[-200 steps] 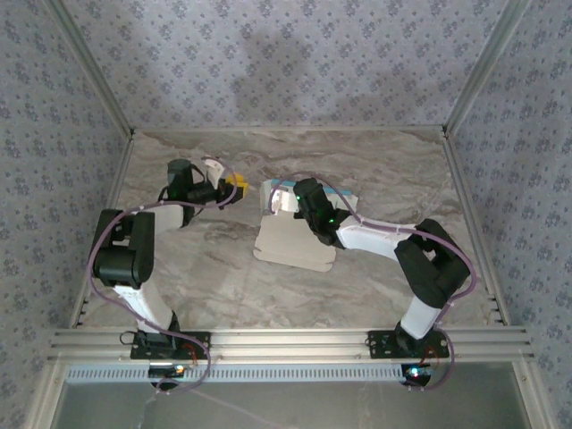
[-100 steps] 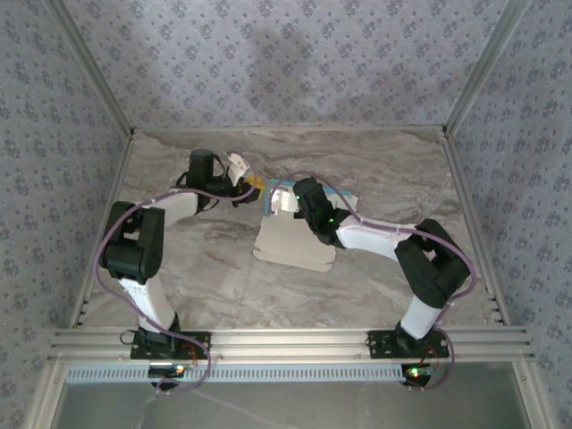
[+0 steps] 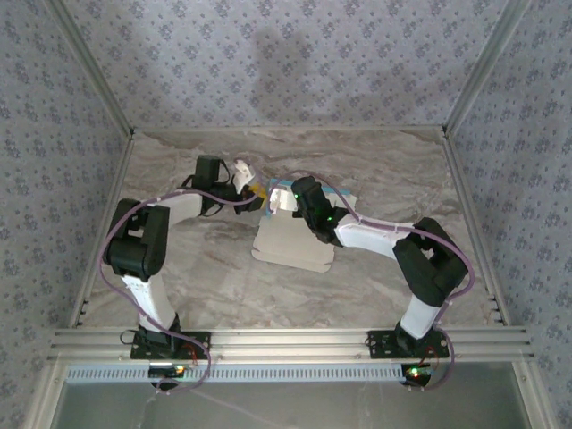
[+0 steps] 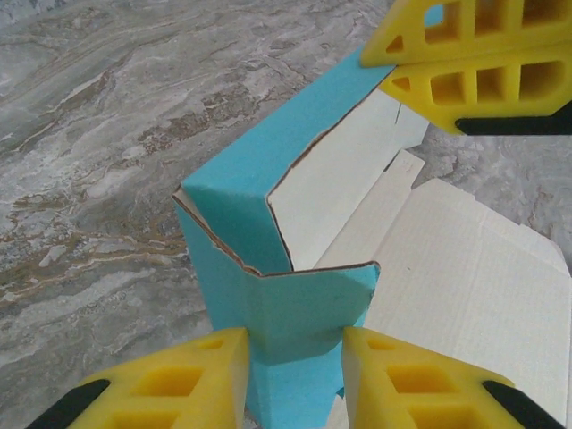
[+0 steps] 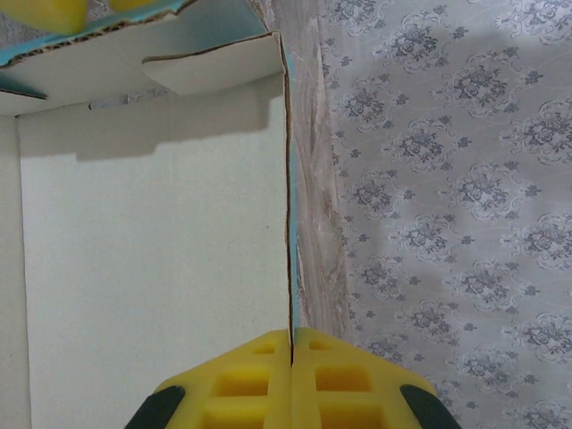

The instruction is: Fold the paper box

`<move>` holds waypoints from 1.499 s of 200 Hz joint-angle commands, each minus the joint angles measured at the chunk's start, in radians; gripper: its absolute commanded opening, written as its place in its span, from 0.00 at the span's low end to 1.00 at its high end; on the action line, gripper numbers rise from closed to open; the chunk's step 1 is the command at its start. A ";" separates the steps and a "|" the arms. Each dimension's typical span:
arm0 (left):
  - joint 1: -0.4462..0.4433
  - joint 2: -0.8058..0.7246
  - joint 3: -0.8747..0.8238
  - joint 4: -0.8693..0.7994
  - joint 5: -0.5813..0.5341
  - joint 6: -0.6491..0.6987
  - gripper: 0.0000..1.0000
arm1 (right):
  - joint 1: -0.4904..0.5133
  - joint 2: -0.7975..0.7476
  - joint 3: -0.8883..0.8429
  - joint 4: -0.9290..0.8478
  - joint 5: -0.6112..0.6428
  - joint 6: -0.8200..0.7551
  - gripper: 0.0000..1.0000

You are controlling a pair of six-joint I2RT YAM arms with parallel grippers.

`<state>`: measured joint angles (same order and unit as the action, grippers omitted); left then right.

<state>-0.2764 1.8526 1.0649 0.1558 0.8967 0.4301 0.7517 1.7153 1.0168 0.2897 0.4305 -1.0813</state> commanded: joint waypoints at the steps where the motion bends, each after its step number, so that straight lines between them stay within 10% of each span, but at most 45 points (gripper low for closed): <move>1: -0.014 0.018 0.008 -0.028 0.021 0.023 0.34 | 0.014 0.021 0.014 -0.056 -0.030 0.024 0.00; 159: -0.100 0.007 -0.094 0.302 -0.340 -0.060 0.49 | 0.031 0.007 0.020 -0.108 -0.060 0.058 0.00; 300: -0.152 0.025 -0.225 0.672 -0.563 -0.192 0.17 | 0.069 0.052 -0.040 -0.024 0.007 0.051 0.00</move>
<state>-0.4137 1.8755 0.8509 0.6922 0.3832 0.2642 0.7910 1.7210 1.0206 0.2852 0.4492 -1.0294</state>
